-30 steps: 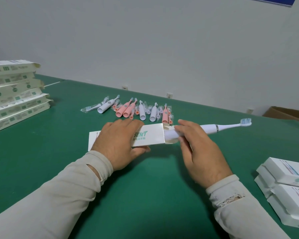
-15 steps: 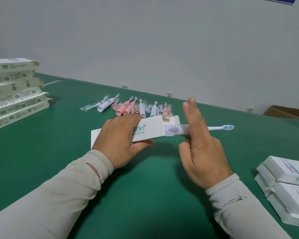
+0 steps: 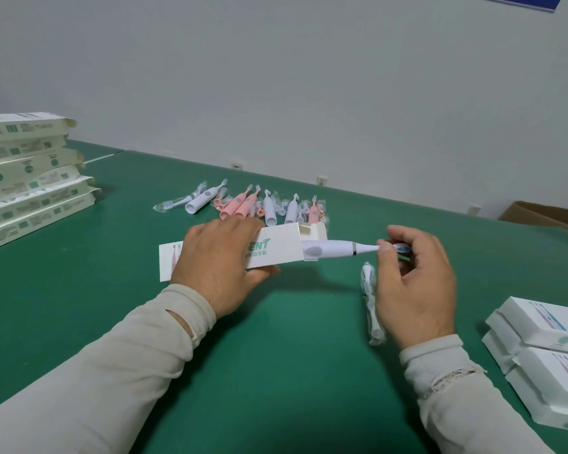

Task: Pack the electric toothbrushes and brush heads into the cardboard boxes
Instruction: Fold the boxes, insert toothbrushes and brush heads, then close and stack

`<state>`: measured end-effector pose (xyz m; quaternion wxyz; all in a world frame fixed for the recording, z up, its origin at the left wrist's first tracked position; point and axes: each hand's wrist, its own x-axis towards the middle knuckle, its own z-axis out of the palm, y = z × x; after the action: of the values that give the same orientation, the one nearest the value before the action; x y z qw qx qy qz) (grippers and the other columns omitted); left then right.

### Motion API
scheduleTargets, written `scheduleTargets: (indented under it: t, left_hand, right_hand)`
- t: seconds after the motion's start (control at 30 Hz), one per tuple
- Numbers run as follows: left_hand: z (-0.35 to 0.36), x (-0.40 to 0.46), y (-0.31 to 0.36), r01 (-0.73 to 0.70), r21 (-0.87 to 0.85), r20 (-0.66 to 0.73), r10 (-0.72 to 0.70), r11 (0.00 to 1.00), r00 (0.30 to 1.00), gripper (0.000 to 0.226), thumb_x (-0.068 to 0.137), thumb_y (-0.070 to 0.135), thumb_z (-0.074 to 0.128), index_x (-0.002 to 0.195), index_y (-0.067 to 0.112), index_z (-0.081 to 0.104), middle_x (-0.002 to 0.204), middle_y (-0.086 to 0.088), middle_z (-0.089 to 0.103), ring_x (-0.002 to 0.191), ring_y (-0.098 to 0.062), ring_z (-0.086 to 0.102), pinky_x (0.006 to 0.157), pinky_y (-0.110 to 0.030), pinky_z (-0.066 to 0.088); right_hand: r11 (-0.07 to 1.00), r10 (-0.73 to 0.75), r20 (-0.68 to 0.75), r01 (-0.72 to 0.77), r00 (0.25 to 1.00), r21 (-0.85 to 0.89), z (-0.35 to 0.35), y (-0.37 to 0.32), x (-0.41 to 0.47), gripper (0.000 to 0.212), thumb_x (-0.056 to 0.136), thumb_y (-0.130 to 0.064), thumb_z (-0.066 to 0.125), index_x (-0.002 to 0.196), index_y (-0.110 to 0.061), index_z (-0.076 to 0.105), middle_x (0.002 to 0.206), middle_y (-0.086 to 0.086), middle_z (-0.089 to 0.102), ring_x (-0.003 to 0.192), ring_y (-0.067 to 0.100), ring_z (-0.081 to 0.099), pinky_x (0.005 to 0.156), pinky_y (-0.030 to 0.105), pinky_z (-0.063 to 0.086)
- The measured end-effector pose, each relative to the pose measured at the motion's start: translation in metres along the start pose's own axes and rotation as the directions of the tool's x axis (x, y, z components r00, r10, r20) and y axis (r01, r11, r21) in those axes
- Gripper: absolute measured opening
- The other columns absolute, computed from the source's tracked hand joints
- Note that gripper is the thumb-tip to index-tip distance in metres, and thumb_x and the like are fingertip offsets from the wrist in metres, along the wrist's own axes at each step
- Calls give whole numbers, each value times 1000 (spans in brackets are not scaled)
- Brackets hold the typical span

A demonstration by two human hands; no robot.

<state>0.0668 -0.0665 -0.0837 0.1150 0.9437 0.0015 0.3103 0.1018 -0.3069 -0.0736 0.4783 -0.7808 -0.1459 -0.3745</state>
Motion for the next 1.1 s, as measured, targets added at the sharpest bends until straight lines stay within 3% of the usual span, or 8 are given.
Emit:
scheduleTargets:
  t: [0.23, 0.43, 0.53, 0.63, 0.77, 0.9, 1.0, 1.1]
  left_hand:
    - [5, -1, -1, -42, -7, 58, 43, 999, 997, 61, 76, 67, 64, 126, 35, 51, 120, 12, 59, 109, -18, 52, 99, -37, 32]
    - [4, 0, -3, -10, 13, 61, 9, 1000, 998, 62, 77, 67, 64, 129, 35, 49, 120, 11, 59, 109, -19, 53, 97, -37, 31]
    - [5, 0, -1, -36, -21, 77, 37, 999, 996, 60, 77, 67, 65, 127, 36, 50, 119, 12, 58, 109, -18, 52, 99, -37, 31]
    - [6, -2, 2, -76, -33, 86, 78, 997, 993, 58, 76, 68, 64, 122, 36, 51, 114, 12, 58, 105, -18, 52, 99, -36, 31]
    - [6, -1, 1, -77, -42, 90, 80, 996, 993, 60, 76, 69, 63, 125, 36, 50, 116, 13, 58, 107, -17, 52, 100, -37, 31]
    - [6, -1, 2, -85, -54, 89, 90, 995, 992, 60, 76, 69, 64, 125, 36, 50, 116, 13, 58, 106, -16, 52, 100, -36, 30]
    - [6, -2, 4, -112, -67, 86, 118, 991, 989, 60, 77, 66, 66, 125, 35, 50, 116, 12, 58, 106, -17, 52, 99, -36, 31]
    - [5, -2, 4, -129, -88, 94, 137, 988, 986, 62, 75, 65, 68, 127, 35, 50, 116, 12, 59, 106, -17, 52, 98, -35, 31]
  right_hand:
    - [998, -61, 349, 61, 935, 10, 10, -1, -14, 20, 93, -20, 65, 113, -27, 65, 106, -16, 62, 91, -5, 58, 73, 4, 44]
    - [999, -4, 305, -8, 952, 38, 4, 3, -9, 25, 93, -13, 66, 101, -37, 64, 90, -15, 67, 80, 4, 64, 73, 14, 50]
    - [995, -92, 320, 98, 943, -5, 4, 1, -10, 16, 92, -15, 68, 101, -27, 73, 88, -16, 70, 80, 6, 65, 76, 21, 52]
    - [972, -207, 373, 235, 904, -30, 7, 0, -13, 14, 91, -13, 71, 100, -22, 78, 90, -17, 63, 83, 6, 59, 75, 15, 46]
    - [995, -90, 418, 61, 904, 82, 9, 1, -14, 22, 94, -11, 64, 106, -27, 74, 104, -23, 54, 93, 6, 57, 77, 8, 42]
    - [979, 24, 474, -117, 880, 167, 9, 2, -16, 30, 97, -9, 58, 104, -35, 70, 110, -16, 65, 95, 5, 62, 84, 11, 45]
    - [879, 170, 592, -392, 788, 270, 17, -1, -20, 27, 101, -7, 54, 102, -27, 73, 98, -5, 76, 92, 17, 72, 82, 25, 55]
    - [766, 264, 585, -535, 767, 356, 20, -6, -19, 34, 99, 2, 52, 89, -19, 77, 89, 1, 78, 81, 20, 76, 70, 22, 57]
